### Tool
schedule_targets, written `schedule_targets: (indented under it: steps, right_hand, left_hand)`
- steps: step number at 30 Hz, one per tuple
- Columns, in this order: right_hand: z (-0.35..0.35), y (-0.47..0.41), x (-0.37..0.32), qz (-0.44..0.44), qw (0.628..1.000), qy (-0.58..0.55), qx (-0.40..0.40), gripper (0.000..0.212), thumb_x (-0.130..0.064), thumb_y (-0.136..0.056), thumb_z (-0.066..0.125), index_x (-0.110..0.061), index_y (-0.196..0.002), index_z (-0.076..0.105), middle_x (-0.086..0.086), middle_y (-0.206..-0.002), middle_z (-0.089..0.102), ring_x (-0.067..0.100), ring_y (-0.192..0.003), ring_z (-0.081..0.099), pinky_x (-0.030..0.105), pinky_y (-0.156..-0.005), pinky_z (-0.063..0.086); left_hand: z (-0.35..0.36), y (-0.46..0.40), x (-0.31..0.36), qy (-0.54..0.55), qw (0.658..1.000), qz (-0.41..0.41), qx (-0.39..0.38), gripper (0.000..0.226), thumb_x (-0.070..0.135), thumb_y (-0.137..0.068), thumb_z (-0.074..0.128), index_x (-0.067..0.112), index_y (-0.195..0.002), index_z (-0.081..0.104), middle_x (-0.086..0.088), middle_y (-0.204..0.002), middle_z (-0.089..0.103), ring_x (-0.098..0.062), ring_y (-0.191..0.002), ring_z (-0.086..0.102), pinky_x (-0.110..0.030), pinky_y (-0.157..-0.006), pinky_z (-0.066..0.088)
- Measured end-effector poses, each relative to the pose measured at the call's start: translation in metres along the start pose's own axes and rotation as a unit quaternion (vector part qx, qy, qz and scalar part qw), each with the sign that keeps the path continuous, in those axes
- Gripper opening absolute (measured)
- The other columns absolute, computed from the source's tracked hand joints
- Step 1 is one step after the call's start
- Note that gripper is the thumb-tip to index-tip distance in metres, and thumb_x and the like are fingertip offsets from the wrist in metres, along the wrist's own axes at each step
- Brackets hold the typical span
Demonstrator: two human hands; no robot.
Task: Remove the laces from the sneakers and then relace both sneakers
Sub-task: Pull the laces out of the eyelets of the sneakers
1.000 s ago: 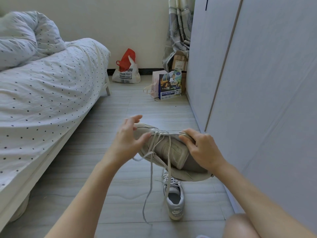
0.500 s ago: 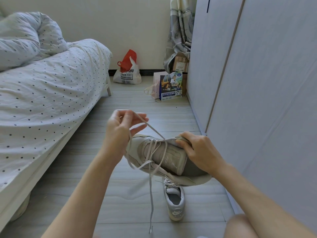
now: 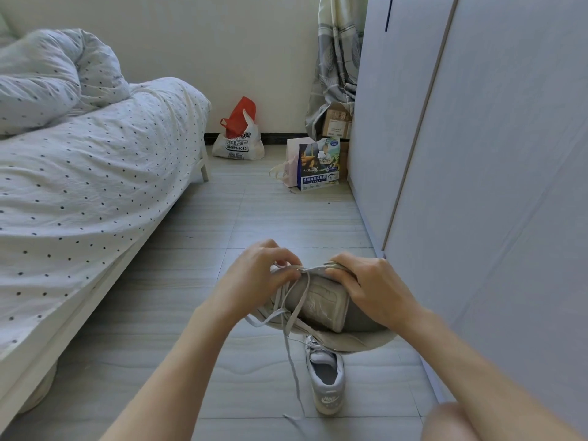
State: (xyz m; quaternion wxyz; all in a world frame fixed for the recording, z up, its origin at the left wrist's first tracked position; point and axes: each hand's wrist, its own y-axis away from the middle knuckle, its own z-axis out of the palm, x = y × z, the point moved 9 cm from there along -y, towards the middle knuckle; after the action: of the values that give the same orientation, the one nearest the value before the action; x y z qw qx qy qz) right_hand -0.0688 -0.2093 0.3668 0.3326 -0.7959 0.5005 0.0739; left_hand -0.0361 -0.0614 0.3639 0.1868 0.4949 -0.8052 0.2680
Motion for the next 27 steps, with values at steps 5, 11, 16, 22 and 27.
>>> schedule_targets:
  steps: [5,11,16,22,27]
  right_hand:
    - [-0.003,-0.001,-0.002,-0.004,1.000,-0.013,0.013,0.017,-0.025,-0.093,0.057,-0.011,-0.094,0.067,-0.001,-0.079,0.070,0.016,-0.067,0.064,0.037,-0.066,0.052]
    - [-0.007,-0.001,0.008,0.040,0.997,-0.051,0.030,0.018,-0.027,-0.092,0.057,-0.012,-0.090,0.066,-0.002,-0.072,0.068,0.015,-0.064,0.062,0.037,-0.065,0.050]
    - [-0.008,-0.002,0.016,0.069,0.996,-0.039,0.033,0.025,-0.028,-0.093,0.055,-0.006,-0.086,0.062,0.007,-0.065,0.062,0.026,-0.060,0.055,0.044,-0.064,0.046]
    - [-0.009,-0.004,0.005,0.049,0.997,-0.037,0.036,0.020,-0.028,-0.093,0.055,-0.011,-0.085,0.061,0.000,-0.063,0.060,0.020,-0.059,0.055,0.037,-0.061,0.046]
    - [0.013,0.001,0.001,0.030,0.997,-0.027,-0.068,0.020,-0.031,-0.095,0.053,-0.019,-0.078,0.054,-0.006,-0.063,0.057,0.018,-0.060,0.056,0.036,-0.063,0.046]
  left_hand:
    - [-0.014,-0.004,0.002,0.133,0.989,-0.011,0.063,0.008,0.021,-0.089,0.061,0.024,-0.083,0.066,0.013,-0.084,0.065,-0.003,-0.081,0.059,-0.018,-0.075,0.045]
    - [-0.031,0.000,-0.012,0.515,0.841,-0.092,0.139,0.019,0.013,-0.101,0.034,0.008,-0.088,0.047,-0.003,-0.066,0.065,-0.021,-0.070,0.067,-0.032,-0.072,0.058]
    - [-0.033,0.002,-0.011,0.405,0.887,-0.106,0.196,0.018,0.017,-0.102,0.035,0.016,-0.086,0.044,0.003,-0.059,0.039,-0.006,-0.047,0.039,-0.023,-0.051,0.043]
    - [-0.027,-0.008,0.006,0.230,0.951,-0.071,0.196,0.017,0.021,-0.100,0.037,0.023,-0.087,0.047,0.003,-0.064,0.043,-0.012,-0.053,0.038,-0.036,-0.055,0.036]
    - [-0.025,-0.011,-0.003,0.265,0.945,-0.080,0.172,0.020,0.017,-0.100,0.037,0.023,-0.084,0.047,-0.001,-0.065,0.042,-0.013,-0.050,0.032,-0.030,-0.048,0.029]
